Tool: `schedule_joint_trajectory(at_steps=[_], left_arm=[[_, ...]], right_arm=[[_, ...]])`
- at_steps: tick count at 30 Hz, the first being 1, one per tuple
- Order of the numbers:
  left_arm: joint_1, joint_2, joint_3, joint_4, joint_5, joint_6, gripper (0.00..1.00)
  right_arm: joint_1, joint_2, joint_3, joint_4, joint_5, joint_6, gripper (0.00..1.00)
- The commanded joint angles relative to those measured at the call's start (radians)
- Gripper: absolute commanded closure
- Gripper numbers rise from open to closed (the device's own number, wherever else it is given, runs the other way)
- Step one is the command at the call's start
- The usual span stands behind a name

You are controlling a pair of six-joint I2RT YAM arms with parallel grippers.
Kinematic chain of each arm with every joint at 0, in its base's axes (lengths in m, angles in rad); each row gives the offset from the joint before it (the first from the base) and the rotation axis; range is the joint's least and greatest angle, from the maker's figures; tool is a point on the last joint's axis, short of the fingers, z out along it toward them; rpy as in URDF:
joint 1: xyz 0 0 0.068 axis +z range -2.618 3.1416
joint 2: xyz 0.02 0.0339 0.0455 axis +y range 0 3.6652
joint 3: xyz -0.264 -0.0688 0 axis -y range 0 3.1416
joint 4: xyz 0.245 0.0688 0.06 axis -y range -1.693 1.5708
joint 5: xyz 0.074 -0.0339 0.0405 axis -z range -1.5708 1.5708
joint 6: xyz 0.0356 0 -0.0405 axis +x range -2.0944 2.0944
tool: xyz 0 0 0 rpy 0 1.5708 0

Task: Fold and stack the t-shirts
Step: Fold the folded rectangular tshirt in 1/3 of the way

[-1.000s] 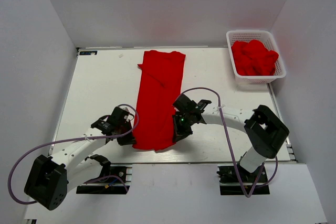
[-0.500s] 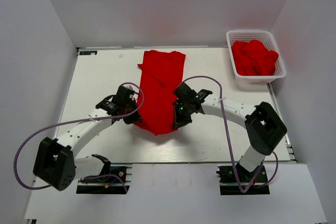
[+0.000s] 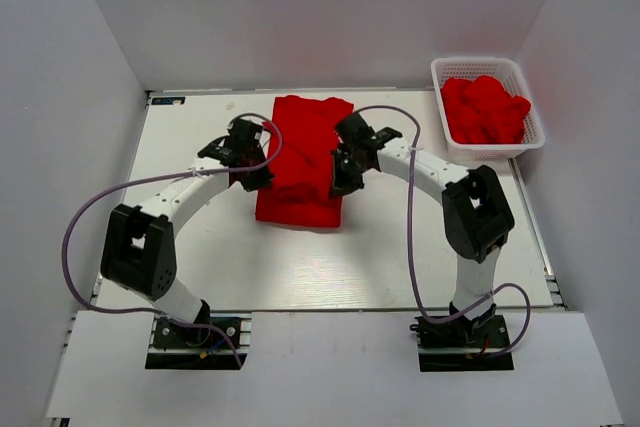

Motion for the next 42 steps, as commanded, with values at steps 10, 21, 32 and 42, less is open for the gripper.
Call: schedule_joint_trajectory(at_steps=[10, 21, 32, 42], left_arm=[[0.068, 0.19, 0.192, 0.117, 0.123, 0.12, 1.0], [0.111, 0.285, 0.238, 0.165, 0.169, 0.12, 1.0], [0.148, 0.455, 0.362, 0.214, 0.224, 0.11, 1.0], [0.243, 0.521, 0.604, 0.21, 0.197, 0.025, 0.0]], right_arm=[[-0.109, 0.142, 0.256, -0.09, -0.05, -0.119, 1.0], [-0.157, 0.246, 0.347, -0.064, -0.105, -0.14, 1.0], [-0.215, 0.34, 0.415, 0.041, -0.184, -0.056, 0.93], [-0.325, 0.403, 0.523, 0.326, -0.419, 0.188, 0.1]])
